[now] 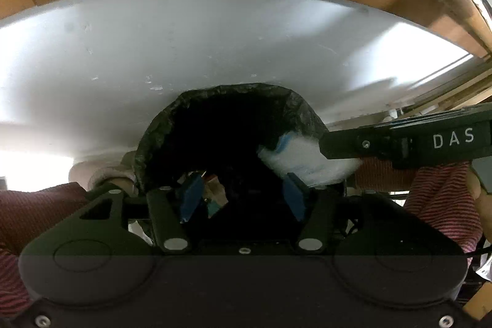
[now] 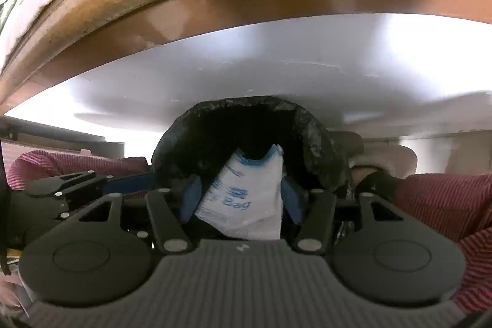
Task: Collect trash
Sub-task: 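Lower both held items into the black bin and open both tools, then raise both tools back toward the bed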
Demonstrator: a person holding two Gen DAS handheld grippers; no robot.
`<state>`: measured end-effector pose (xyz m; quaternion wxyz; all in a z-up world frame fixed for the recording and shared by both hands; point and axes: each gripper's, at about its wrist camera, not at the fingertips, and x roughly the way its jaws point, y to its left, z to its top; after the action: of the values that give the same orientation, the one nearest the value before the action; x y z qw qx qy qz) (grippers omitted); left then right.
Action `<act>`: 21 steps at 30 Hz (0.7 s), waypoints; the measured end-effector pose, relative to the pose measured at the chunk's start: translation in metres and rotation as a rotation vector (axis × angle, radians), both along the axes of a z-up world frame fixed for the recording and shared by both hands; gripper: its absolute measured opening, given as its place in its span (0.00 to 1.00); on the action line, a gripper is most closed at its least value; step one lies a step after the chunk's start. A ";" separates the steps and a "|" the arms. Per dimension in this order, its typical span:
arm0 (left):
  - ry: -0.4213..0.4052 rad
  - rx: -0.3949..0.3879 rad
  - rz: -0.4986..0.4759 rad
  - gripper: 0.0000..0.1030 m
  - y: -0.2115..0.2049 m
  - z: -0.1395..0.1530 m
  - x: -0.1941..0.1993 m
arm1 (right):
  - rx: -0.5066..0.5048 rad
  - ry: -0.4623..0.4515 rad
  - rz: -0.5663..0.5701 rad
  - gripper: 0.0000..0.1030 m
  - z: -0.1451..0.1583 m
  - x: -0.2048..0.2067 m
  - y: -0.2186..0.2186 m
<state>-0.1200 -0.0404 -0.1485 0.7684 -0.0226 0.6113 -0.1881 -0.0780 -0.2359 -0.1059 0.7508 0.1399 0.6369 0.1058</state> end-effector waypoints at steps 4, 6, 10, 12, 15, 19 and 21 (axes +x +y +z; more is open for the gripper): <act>-0.018 0.003 -0.002 0.59 0.000 0.005 -0.001 | -0.001 -0.010 -0.005 0.73 0.002 0.000 -0.001; -0.027 0.004 -0.004 0.60 0.000 0.008 -0.002 | -0.006 -0.016 -0.006 0.74 0.004 -0.001 -0.001; -0.039 0.000 -0.008 0.61 -0.001 0.012 -0.002 | -0.002 -0.024 -0.006 0.74 0.005 -0.002 -0.003; -0.051 -0.001 -0.012 0.62 -0.001 0.017 -0.003 | -0.004 -0.032 -0.004 0.75 0.007 -0.003 -0.003; -0.083 0.001 -0.023 0.63 -0.001 0.025 -0.006 | -0.010 -0.052 0.002 0.75 0.012 -0.006 -0.004; -0.147 -0.002 -0.034 0.64 -0.001 0.046 -0.015 | -0.009 -0.106 0.032 0.75 0.026 -0.013 -0.004; -0.189 -0.019 -0.044 0.66 0.001 0.060 -0.020 | 0.003 -0.147 0.088 0.75 0.038 -0.017 -0.001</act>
<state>-0.1403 -0.0394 -0.0882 0.8180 0.0015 0.5347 -0.2119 -0.0954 -0.2371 -0.0680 0.7898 0.1047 0.5855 0.1498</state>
